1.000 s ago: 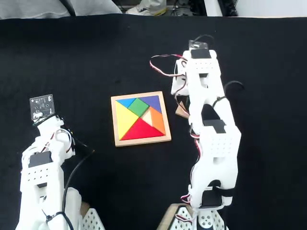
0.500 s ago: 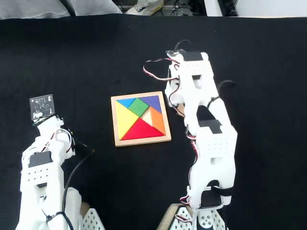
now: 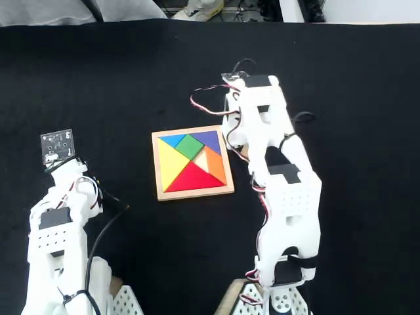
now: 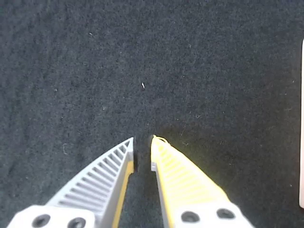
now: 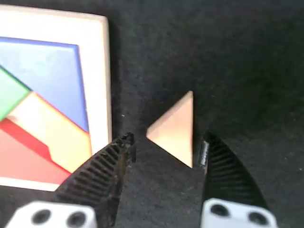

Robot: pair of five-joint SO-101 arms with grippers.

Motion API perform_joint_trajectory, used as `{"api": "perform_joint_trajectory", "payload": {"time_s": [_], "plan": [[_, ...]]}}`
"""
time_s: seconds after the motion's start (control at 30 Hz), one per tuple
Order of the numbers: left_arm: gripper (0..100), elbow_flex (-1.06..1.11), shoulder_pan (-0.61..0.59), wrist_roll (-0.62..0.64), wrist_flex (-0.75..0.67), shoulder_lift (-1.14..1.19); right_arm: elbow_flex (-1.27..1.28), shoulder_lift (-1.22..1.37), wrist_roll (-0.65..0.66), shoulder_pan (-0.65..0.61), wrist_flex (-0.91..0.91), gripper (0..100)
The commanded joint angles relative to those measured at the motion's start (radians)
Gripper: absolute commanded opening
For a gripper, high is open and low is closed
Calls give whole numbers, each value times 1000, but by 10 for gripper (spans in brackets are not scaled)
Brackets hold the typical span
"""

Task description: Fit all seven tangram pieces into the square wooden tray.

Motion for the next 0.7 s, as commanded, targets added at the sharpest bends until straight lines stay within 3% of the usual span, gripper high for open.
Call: {"api": "perform_joint_trajectory", "payload": {"time_s": [0.0,0.67], "plan": [[73,-5,13,-5,-17,-14,-12,21,-25,-12,-31,220],[73,-5,13,-5,-17,-14,-38,53,-25,35,11,215]]}}
